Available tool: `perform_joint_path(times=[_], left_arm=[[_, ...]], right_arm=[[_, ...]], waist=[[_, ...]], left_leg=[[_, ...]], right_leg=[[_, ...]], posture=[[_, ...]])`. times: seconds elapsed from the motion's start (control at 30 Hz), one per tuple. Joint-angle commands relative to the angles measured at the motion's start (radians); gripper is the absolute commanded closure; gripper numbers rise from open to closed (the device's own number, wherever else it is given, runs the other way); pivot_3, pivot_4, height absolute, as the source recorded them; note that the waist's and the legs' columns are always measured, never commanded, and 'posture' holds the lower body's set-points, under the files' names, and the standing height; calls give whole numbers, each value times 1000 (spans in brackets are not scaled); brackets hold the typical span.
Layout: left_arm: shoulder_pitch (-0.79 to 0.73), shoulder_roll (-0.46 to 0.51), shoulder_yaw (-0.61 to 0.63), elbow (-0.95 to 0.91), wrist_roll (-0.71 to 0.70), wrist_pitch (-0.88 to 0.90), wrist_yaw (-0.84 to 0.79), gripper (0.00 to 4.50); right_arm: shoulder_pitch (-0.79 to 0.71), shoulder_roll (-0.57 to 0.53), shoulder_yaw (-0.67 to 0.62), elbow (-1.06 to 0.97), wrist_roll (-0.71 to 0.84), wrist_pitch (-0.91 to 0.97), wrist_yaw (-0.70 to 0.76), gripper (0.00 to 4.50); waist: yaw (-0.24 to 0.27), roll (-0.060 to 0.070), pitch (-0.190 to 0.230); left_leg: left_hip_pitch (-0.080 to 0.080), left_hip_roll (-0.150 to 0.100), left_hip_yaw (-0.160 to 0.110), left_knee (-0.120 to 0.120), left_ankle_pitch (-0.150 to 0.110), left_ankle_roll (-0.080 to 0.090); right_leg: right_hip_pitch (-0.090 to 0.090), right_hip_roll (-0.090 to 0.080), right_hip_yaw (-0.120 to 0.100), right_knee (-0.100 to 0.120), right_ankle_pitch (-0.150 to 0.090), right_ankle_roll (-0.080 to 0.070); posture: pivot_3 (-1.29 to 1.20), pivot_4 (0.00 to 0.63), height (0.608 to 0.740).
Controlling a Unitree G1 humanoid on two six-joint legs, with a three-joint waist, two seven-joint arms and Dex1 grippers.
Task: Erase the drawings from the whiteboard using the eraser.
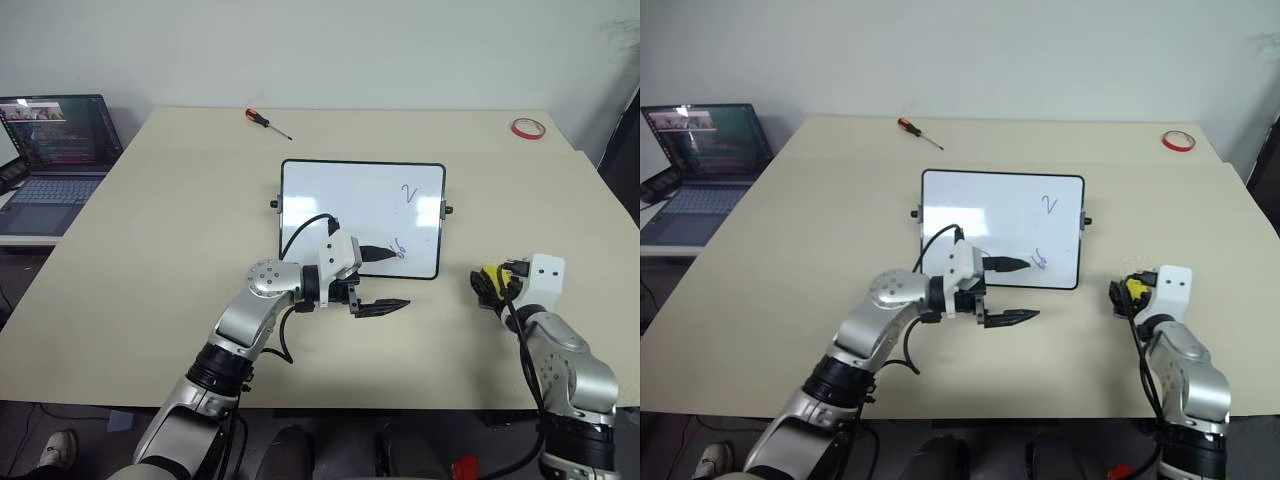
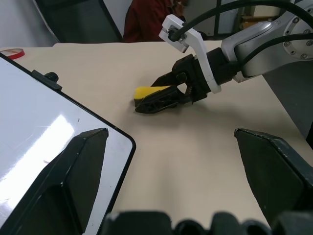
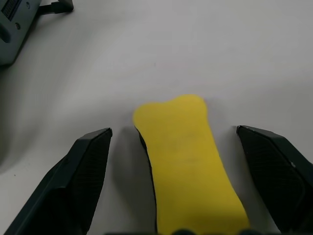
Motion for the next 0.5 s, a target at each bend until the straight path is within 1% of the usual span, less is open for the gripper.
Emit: perform_joint_path(times=[0.03, 0.23, 0.27, 0.33, 0.43, 0.47, 0.5], left_arm=[[-7, -8, 1, -40, 0, -4, 4, 0], [-15, -11, 3, -32, 2, -7, 3, 0], [-16, -10, 3, -32, 3, -8, 3, 0], [-15, -10, 4, -32, 3, -7, 3, 0], [-14, -9, 5, -33, 5, -6, 5, 0], [-14, -9, 5, -33, 5, -6, 6, 0], [-14, -9, 6, -33, 6, -6, 6, 0]], right_arm=[[7, -9, -24, -46, 19, 12, -11, 17], [3, -11, -20, -40, 28, 11, -18, 17], [1, -11, -21, -38, 30, 9, -18, 188], [-2, -9, -24, -34, 33, 7, -18, 596], [-6, -10, -25, -28, 33, -1, -17, 1684], [-7, -9, -28, -26, 34, -3, -18, 1976], [-8, -8, -29, -25, 35, -4, -18, 2419]], waist=[[0, 0, 0], [0, 0, 0], [0, 0, 0], [0, 0, 0], [-1, 0, 0], [-1, 0, 0], [0, 0, 0]], left_leg=[[0, 0, 0, 0, 0, 0], [0, 0, 0, 0, 0, 0], [0, 0, 0, 0, 0, 0], [0, 0, 0, 0, 0, 0], [0, 0, 0, 0, 0, 0], [0, 0, 0, 0, 0, 0], [0, 0, 0, 0, 0, 0]], right_leg=[[0, 0, 0, 0, 0, 0], [0, 0, 0, 0, 0, 0], [0, 0, 0, 0, 0, 0], [0, 0, 0, 0, 0, 0], [0, 0, 0, 0, 0, 0], [0, 0, 0, 0, 0, 0], [0, 0, 0, 0, 0, 0]], posture=[[0, 150, 740], [0, 150, 740], [0, 150, 740], [0, 150, 740], [0, 150, 740], [0, 150, 740], [0, 150, 740]])
